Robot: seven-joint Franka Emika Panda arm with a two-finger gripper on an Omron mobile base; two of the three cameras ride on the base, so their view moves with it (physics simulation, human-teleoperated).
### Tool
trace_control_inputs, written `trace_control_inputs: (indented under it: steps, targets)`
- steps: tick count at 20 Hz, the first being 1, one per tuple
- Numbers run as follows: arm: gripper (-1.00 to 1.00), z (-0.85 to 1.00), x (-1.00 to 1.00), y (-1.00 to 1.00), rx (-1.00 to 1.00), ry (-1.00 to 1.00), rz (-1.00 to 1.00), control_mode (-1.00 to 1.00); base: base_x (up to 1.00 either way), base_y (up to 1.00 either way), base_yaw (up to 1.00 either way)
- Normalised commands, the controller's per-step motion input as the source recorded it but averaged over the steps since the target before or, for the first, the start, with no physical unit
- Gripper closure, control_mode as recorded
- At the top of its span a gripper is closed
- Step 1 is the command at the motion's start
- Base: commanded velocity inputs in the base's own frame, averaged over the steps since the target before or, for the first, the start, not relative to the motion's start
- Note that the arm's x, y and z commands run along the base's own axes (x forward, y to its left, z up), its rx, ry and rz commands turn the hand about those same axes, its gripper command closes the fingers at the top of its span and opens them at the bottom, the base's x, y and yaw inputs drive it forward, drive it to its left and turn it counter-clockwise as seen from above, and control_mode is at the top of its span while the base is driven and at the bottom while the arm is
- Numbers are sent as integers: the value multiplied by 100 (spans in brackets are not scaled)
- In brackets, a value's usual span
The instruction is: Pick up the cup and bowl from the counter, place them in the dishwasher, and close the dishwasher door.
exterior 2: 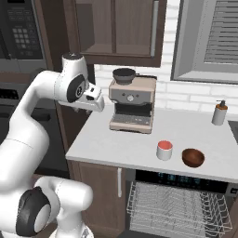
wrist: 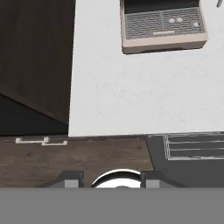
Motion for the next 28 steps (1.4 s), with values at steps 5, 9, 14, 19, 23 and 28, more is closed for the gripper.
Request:
trace_control_inputs:
  steps: [5, 9, 14, 19, 23, 28]
  targets:
    - [-100, -12, -40, -6, -1, -1, 0, -100, 0, 0, 0]
    - [-100, -51, -26, -27, -5, 0, 0, -100, 0, 0, 0]
    - [-100, -60, 0, -37, -10, 0, 0, -100, 0, 0, 0]
    - [-100, -29, -13, -46, -3, 0, 0, -100, 0, 0, 0]
    - [-100, -33, 0, -39, -5, 0, 0, -100, 0, 0, 0]
    - [-100, -31, 5, -42, -5, 5, 0, -100, 0, 0, 0]
